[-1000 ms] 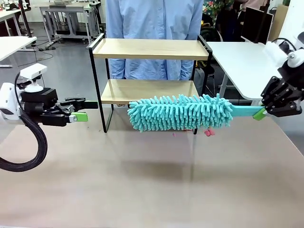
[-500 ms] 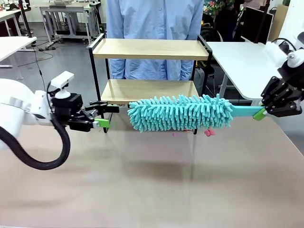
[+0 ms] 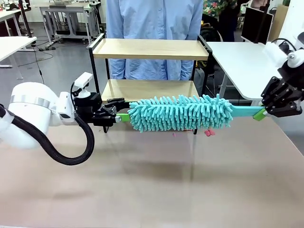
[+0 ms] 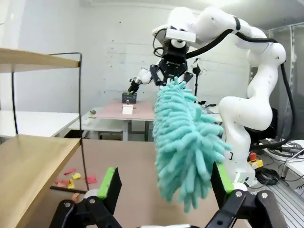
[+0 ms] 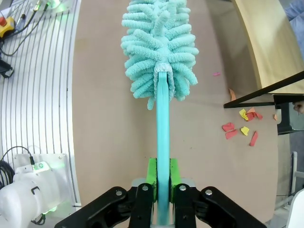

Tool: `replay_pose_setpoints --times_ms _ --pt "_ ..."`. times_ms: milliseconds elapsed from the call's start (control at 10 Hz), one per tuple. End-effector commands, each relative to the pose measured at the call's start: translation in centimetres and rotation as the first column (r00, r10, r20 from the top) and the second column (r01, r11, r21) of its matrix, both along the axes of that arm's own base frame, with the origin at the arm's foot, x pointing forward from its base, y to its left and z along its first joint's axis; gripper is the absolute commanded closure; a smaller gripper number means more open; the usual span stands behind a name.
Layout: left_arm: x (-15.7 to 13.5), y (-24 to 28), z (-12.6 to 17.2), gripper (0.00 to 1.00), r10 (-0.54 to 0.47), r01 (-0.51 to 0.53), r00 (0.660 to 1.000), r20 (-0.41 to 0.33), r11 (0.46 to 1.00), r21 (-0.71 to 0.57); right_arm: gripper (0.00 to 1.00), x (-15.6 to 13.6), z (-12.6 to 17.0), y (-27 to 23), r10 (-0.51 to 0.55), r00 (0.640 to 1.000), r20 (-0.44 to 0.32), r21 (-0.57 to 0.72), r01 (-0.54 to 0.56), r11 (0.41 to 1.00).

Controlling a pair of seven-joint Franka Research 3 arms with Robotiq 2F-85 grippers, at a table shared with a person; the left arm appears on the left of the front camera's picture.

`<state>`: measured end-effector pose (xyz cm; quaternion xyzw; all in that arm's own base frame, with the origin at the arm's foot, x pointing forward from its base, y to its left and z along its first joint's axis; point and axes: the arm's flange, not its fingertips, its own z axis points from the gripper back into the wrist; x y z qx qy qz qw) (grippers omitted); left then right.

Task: Clean the shelf.
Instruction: Hand the Duster back to the human.

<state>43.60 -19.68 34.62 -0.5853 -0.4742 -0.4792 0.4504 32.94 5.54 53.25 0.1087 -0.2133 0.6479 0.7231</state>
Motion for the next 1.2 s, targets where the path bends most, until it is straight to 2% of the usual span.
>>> replay_pose_setpoints --times_ms 0,200,400,600,700,800,900,1000,1100 --pt "-0.3 -1.5 1.0 0.0 -0.057 0.057 0.998 -0.001 0.998 -0.014 0.87 -0.1 0.0 -0.1 0.01 1.0 0.005 0.033 -0.011 0.999" --pt "-1.1 -4.1 1.3 0.0 -0.124 0.123 0.992 0.008 0.992 0.02 0.87 -0.1 0.0 -0.1 0.01 1.0 0.005 0.033 -0.011 0.999" --pt "-1.6 -6.1 1.6 0.0 -0.128 0.126 0.991 0.043 0.991 0.038 0.87 -0.1 0.0 -0.1 0.01 1.0 0.005 0.033 -0.011 0.999" --pt "-1.9 -6.5 2.0 0.0 -0.123 0.123 0.991 0.059 0.992 0.002 0.87 -0.1 0.0 -0.1 0.01 1.0 0.005 0.033 -0.011 0.999" --pt "-2.1 -6.5 2.1 0.59 -0.129 0.129 0.99 0.059 0.992 0.011 0.87 -0.1 0.0 -0.1 0.01 1.0 0.005 0.033 -0.011 0.999" --pt "-2.1 -6.4 2.0 0.59 -0.124 0.124 0.99 0.069 0.992 0.017 0.87 -0.1 0.0 -0.1 0.01 1.0 0.005 0.033 -0.011 0.999" --pt "-2.1 -6.3 1.9 1.0 -0.137 0.136 0.989 0.064 0.991 0.021 0.87 -0.1 0.0 -0.1 0.01 1.0 0.005 0.033 -0.011 0.999" --pt "-2.2 -6.4 1.9 0.64 -0.145 0.143 0.987 0.066 0.989 0.028 0.87 -0.1 0.0 -0.1 0.01 1.0 0.005 0.033 -0.011 0.999" --pt "-2.2 -6.4 1.9 1.0 -0.152 0.15 0.986 0.063 0.988 0.03 0.87 -0.1 0.0 -0.1 0.01 1.0 0.005 0.033 -0.011 0.999"
